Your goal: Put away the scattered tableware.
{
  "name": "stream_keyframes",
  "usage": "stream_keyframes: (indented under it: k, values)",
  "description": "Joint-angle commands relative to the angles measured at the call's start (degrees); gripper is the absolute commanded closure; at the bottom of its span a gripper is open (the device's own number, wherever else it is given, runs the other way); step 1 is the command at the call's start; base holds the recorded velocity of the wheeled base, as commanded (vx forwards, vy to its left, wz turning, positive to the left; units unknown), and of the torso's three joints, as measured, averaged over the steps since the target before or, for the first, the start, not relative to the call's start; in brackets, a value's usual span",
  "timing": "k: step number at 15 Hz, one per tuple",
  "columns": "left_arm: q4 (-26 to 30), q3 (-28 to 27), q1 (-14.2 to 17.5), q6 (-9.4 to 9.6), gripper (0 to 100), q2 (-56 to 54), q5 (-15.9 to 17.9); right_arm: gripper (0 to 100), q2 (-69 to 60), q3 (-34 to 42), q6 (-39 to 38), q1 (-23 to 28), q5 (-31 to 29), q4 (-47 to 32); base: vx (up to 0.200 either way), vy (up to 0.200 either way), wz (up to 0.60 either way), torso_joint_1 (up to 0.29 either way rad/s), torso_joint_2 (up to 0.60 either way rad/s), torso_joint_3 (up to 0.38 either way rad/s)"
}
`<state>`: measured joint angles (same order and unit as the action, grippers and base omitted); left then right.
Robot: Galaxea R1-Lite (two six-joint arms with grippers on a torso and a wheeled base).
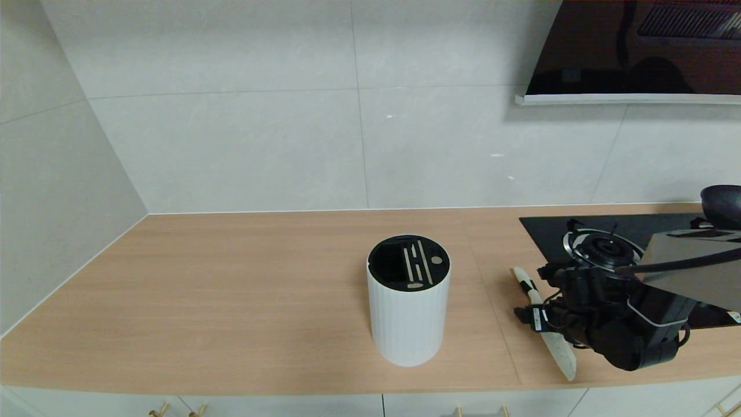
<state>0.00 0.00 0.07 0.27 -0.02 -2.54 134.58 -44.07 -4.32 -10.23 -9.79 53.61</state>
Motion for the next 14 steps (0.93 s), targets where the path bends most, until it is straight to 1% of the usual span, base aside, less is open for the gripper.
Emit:
stream_keyframes:
  k: [1,2,3,14]
  values:
    - [0.0,0.0,0.01,0.0,0,0.02,-0.01,0,0.15,-0.32,-0.08,0.03,0.03,0.0,0.0,0.0,0.0,0.0,0.0,0.0]
    - [0.0,0.0,0.01,0.0,0,0.02,-0.01,0,0.15,-0.32,0.01,0.03,0.03,0.0,0.0,0.0,0.0,0.0,0.0,0.0]
    - [0.0,0.0,0.01,0.0,0,0.02,-0.01,100,0.24,-0.32,0.01,0.03,0.03,0.0,0.0,0.0,0.0,0.0,0.0,0.0]
    - [0.09,0.0,0.01,-0.09,0,0.02,-0.01,100,-0.99,-0.14,-0.08,0.03,-0.14,0.0,0.0,0.0,0.0,0.0,0.0,0.0]
